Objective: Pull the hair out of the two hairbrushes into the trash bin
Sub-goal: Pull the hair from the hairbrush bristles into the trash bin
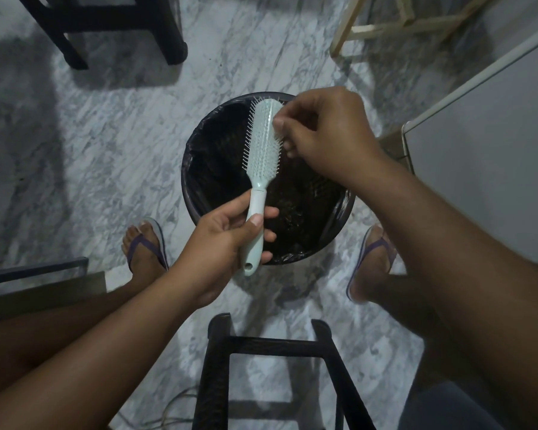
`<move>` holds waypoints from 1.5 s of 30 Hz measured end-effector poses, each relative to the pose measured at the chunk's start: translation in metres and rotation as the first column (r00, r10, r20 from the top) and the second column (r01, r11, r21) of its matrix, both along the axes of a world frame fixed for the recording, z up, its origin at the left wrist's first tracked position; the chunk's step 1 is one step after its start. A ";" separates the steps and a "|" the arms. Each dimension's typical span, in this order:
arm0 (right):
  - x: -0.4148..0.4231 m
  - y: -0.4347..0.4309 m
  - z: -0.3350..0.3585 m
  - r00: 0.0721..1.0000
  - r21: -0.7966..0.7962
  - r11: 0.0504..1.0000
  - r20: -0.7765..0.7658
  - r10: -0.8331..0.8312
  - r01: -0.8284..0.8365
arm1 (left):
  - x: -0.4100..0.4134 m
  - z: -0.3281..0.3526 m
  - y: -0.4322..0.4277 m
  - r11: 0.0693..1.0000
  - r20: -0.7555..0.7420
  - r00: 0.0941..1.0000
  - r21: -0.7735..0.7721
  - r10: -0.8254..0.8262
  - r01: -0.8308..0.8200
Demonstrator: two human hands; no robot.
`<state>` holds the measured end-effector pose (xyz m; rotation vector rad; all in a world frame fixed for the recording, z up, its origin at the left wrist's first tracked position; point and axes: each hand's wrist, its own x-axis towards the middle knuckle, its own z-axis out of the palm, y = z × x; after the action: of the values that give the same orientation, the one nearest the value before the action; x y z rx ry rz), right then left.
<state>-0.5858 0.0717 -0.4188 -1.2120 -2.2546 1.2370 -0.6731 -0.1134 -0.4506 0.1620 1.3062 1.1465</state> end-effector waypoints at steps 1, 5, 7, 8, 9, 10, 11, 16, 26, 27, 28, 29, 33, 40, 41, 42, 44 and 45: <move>0.000 0.004 0.005 0.998 -0.014 0.999 -0.052 -0.036 0.035 | -0.002 0.001 0.001 1.000 0.047 0.999 -0.017 0.005 -0.004; 0.008 0.029 0.023 0.937 -0.066 0.983 -0.297 -0.186 0.174 | -0.004 0.002 -0.001 0.996 0.163 0.987 -0.084 0.005 0.008; 0.011 0.032 0.022 0.957 -0.007 0.985 -0.238 -0.169 0.172 | -0.003 0.002 -0.001 0.998 0.227 0.974 -0.066 0.020 -0.005; 0.012 0.030 0.019 0.983 0.046 0.991 -0.134 -0.121 0.129 | -0.003 0.003 -0.001 0.999 0.260 0.965 -0.051 0.030 -0.017; 0.013 0.024 0.015 0.999 0.089 0.995 -0.010 -0.053 0.053 | -0.003 0.004 0.001 0.999 0.286 0.958 -0.036 0.032 -0.023; 0.013 0.017 0.011 0.994 0.104 0.994 0.102 0.028 -0.039 | -0.004 0.006 0.002 1.000 0.298 0.954 -0.022 0.027 -0.021; 0.012 0.009 0.009 0.979 0.091 0.988 0.171 0.108 -0.125 | -0.004 0.008 0.004 1.000 0.301 0.954 -0.008 0.017 -0.016; 0.005 -0.005 0.008 0.983 0.008 0.993 0.138 0.119 -0.121 | -0.006 0.012 0.005 1.000 0.160 0.987 0.023 -0.015 0.012; 0.007 0.014 0.011 0.997 0.315 0.948 0.074 0.022 -0.044 | 0.000 0.007 0.001 1.000 0.080 0.997 -0.016 -0.015 0.016; 0.008 0.018 0.013 1.000 0.327 0.945 0.028 -0.002 -0.007 | 0.001 0.006 0.001 1.000 0.094 0.996 -0.027 -0.001 0.003; 0.010 0.022 0.015 0.998 0.303 0.951 -0.034 -0.046 0.054 | 0.001 0.006 0.001 0.999 0.107 0.994 -0.037 0.015 -0.011; 0.011 0.027 0.016 0.990 0.255 0.960 -0.104 -0.092 0.116 | 0.000 0.005 0.001 0.999 0.114 0.993 -0.042 0.027 -0.022; 0.012 0.028 0.010 0.979 0.207 0.963 -0.143 -0.143 0.171 | -0.004 0.004 0.002 0.999 0.132 0.990 -0.032 0.048 -0.045; 0.001 -0.012 -0.002 0.948 0.128 0.976 0.289 0.131 -0.174 | 0.004 0.002 0.001 1.000 0.084 0.996 -0.003 -0.015 0.015; 0.000 -0.011 -0.004 0.946 0.173 0.970 0.304 0.112 -0.171 | 0.006 0.002 0.000 1.000 0.083 0.996 -0.002 -0.021 0.021; -0.001 -0.009 -0.004 0.949 0.220 0.964 0.304 0.080 -0.152 | 0.008 0.002 -0.001 1.000 0.084 0.996 -0.002 -0.025 0.025; -0.001 -0.004 -0.003 0.965 0.258 0.962 0.263 0.019 -0.090 | 0.012 0.002 -0.003 0.999 0.094 0.995 0.003 -0.034 0.034; -0.001 -0.003 -0.002 0.968 0.255 0.965 0.249 -0.002 -0.063 | 0.013 0.002 -0.004 0.999 0.102 0.994 0.005 -0.040 0.040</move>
<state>-0.5869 0.0689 -0.4203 -1.2922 -2.5250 0.7982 -0.6596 -0.1172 -0.4482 0.1298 1.2061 1.1087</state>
